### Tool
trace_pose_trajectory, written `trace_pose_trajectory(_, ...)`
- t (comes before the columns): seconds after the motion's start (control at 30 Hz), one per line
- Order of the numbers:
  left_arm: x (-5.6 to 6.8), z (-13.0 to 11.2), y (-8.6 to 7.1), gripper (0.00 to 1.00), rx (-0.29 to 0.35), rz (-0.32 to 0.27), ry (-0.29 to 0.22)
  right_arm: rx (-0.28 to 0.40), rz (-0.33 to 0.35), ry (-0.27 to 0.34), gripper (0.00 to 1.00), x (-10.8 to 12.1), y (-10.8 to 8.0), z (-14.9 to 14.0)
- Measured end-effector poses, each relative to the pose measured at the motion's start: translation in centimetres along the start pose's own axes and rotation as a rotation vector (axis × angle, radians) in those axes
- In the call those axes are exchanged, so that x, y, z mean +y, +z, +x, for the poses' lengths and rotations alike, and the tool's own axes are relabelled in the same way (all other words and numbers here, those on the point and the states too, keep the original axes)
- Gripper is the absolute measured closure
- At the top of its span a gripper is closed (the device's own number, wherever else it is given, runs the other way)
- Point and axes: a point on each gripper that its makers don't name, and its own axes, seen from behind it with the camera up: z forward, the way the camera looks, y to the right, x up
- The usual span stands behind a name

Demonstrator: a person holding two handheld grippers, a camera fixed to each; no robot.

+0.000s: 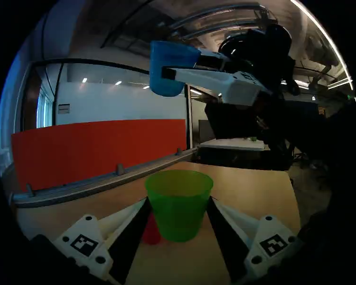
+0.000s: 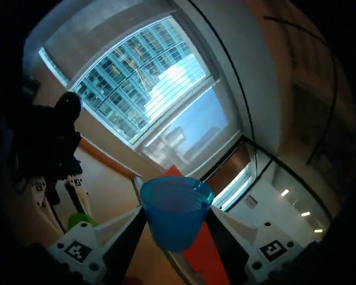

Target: Pour water

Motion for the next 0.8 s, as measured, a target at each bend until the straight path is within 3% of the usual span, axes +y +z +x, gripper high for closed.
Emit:
trace_pose_trajectory(0.5,-0.2,0.2,-0.3,0.19,0.003,0.012,0.005,0.054,0.113,0.550,0.14,-2.0,-0.6,3.0)
trace_pose_trajectory(0.6,-0.3,0.3,-0.3,0.19,0.003,0.016,0.006,0.055,0.119,0.614,0.15,-1.6,-0.6,3.0)
trace_pose_trajectory(0.8,-0.6,0.2,-0.4,0.19,0.003,0.022,0.001,0.053,0.118,0.647,0.15,-1.4,-0.7,2.8)
